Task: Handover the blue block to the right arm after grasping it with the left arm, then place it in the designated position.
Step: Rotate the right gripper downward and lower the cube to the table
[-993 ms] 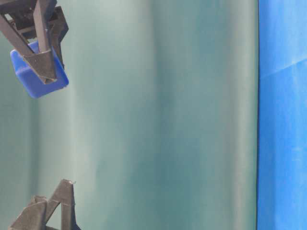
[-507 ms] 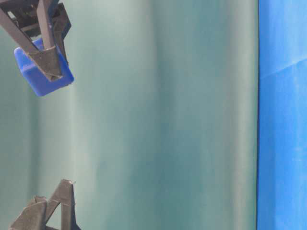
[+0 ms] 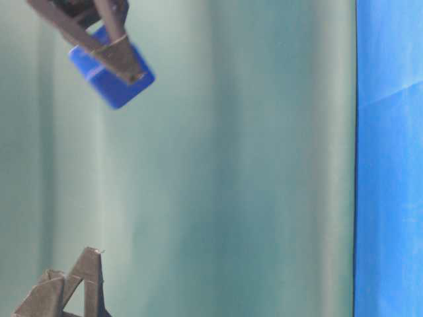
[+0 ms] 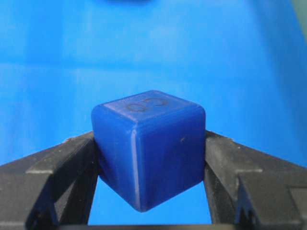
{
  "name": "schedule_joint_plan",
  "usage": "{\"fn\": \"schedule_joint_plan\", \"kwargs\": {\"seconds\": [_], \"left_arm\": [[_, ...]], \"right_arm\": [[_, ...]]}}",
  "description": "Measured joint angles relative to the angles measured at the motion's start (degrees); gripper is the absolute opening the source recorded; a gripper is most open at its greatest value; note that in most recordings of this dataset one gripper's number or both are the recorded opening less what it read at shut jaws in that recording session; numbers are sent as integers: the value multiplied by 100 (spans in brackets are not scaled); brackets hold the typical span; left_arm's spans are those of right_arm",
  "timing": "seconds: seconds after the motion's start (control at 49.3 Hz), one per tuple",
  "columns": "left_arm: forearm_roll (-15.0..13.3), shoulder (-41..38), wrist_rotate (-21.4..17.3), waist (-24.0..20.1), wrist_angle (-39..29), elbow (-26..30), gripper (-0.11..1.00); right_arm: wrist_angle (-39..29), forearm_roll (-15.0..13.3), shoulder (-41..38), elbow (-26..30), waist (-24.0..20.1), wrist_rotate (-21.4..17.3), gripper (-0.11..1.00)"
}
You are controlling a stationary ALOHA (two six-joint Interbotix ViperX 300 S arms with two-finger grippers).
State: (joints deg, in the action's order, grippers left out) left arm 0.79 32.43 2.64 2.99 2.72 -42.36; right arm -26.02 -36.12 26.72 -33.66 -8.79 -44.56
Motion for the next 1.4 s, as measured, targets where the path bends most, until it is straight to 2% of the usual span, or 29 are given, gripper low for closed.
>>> {"fn": "schedule_joint_plan", "kwargs": {"seconds": [0.182, 0.75, 1.236, 1.398], "left_arm": [[0, 0, 0, 0, 0, 0, 93], [0, 0, 0, 0, 0, 9, 93], [0, 0, 0, 0, 9, 9, 93], [0, 0, 0, 0, 0, 9, 93]], "right_arm": [[-308, 193, 0, 0, -70, 0, 53], [-343, 202, -114, 0, -79, 26, 53], [352, 202, -1327, 97, -79, -9, 53], [571, 202, -1854, 229, 62, -18, 53]]}}
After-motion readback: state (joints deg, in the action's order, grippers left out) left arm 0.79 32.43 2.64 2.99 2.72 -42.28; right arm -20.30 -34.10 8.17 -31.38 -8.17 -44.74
